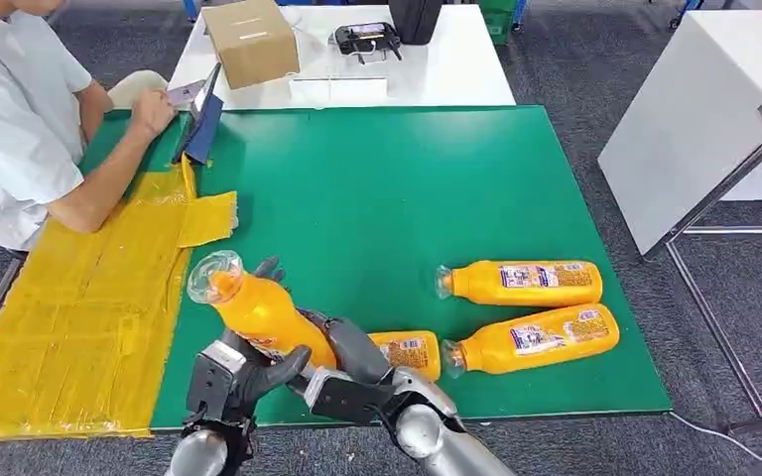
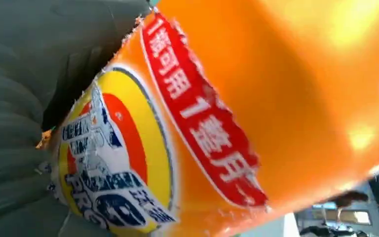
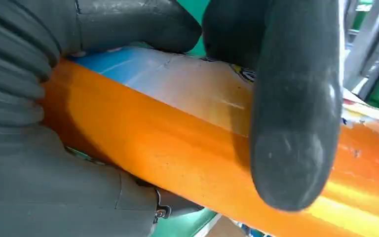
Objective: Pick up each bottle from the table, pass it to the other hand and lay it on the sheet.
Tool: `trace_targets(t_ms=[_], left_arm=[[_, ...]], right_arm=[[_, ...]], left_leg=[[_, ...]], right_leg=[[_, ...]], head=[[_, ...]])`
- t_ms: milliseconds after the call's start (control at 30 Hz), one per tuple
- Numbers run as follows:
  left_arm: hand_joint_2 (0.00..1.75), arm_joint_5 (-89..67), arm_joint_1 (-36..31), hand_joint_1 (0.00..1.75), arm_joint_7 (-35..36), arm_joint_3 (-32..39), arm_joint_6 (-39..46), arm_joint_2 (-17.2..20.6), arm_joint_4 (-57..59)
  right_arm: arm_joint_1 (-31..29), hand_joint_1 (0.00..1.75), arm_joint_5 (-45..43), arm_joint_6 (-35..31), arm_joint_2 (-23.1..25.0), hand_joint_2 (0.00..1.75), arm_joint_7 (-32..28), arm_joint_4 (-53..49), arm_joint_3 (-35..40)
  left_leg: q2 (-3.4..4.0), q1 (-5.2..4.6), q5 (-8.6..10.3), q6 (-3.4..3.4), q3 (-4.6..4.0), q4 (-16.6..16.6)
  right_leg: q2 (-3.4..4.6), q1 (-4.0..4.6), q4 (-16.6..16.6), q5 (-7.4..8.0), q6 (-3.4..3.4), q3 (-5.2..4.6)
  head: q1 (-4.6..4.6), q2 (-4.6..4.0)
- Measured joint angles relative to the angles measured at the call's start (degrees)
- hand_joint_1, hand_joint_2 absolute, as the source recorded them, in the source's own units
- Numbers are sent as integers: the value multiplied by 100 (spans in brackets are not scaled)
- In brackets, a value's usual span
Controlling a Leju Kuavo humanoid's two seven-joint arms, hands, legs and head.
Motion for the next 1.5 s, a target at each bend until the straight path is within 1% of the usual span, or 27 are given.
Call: trace_targets(t_ms=[133, 367, 400, 700, 833, 867, 900, 1033, 1200, 1367, 1400, 1433, 1500], left_arm=[[175, 7, 55, 0, 0, 66, 0, 13, -4], [175, 48, 123, 0, -7, 192, 0, 15, -31], [175, 50, 129, 175, -7, 194, 0, 15, -37], [175, 227, 247, 175, -221, 240, 151, 13, -133], [175, 238, 267, 175, -275, 273, 282, 13, -223], [175, 236, 268, 175, -290, 273, 304, 13, -260], [175, 234, 266, 175, -299, 273, 317, 13, -282], [175, 302, 242, 175, -304, 265, 208, 17, -463], [175, -20, 53, 175, -317, 247, 286, 83, -923], [175, -76, -25, 175, -293, 225, 293, 136, -1165], [175, -125, -36, 175, -288, 218, 302, 149, -1189], [175, -199, -69, 175, -264, 214, 339, 168, -1213], [175, -716, -203, 175, -48, 225, 639, 295, -1302]], right_arm=[[-201, 175, 650, -303, -18, 175, 174, 124, 277], [-460, 175, 782, -397, -44, 175, 267, 319, 592], [-472, 175, 782, -402, -46, 175, 269, 332, 603], [-539, 175, 869, -646, -39, 175, 321, 461, 749], [-427, 175, 837, -849, -37, 175, 367, 350, 730], [-388, 119, 834, -889, -39, 175, 374, 284, 719], [-358, 0, 834, -905, -42, 175, 385, 236, 712], [-197, 0, 800, -1027, -87, 175, 400, -155, 638], [207, 0, 697, -1138, -254, 175, 295, -890, 402], [375, 0, 708, -1154, -367, 175, 286, -1297, 310], [404, 0, 767, -1217, -383, 0, 269, -1353, 293], [441, 0, 863, -1301, -398, 0, 262, -1408, 275], [524, 0, 1413, -1581, -480, 0, 431, -1601, 232]], left_leg=[[4, 1, 1, -1, 2, 0], [7, 1, 0, 0, 4, 0], [7, 0, 0, 0, 4, 0], [10, 1, 0, -1, 6, 0], [10, 0, 0, 0, 4, 1], [10, 0, 0, 0, 3, 1], [10, 0, 0, 0, 3, 1], [10, 0, -1, 0, 2, 1], [2, 0, -1, 0, -1, 1], [5, 0, -1, 0, 1, 1], [6, 0, -1, 0, 1, 1], [5, 0, -1, 0, 1, 1], [4, 0, -1, 0, 0, 1]], right_leg=[[3, 0, 0, 1, 0, -1], [4, 0, 0, 0, 0, -2], [4, 0, 0, 0, 0, -2], [6, 0, 0, 1, -1, -4], [6, 0, 0, 1, 0, -7], [7, 0, 0, 1, 0, -7], [7, 0, 0, 1, 0, -8], [6, -1, -1, 0, 0, -10], [3, 0, 0, 0, 0, -2], [4, -1, 0, 1, 1, -4], [4, -1, 0, 1, 1, -4], [4, 0, 0, 1, 1, -5], [3, 0, 0, 1, 1, -3]], head=[[2, 0], [0, 0], [0, 0], [2, 0], [2, 0], [0, 0], [0, 0], [0, 0], [2, 0], [2, 0], [0, 0], [2, 0], [0, 0]])
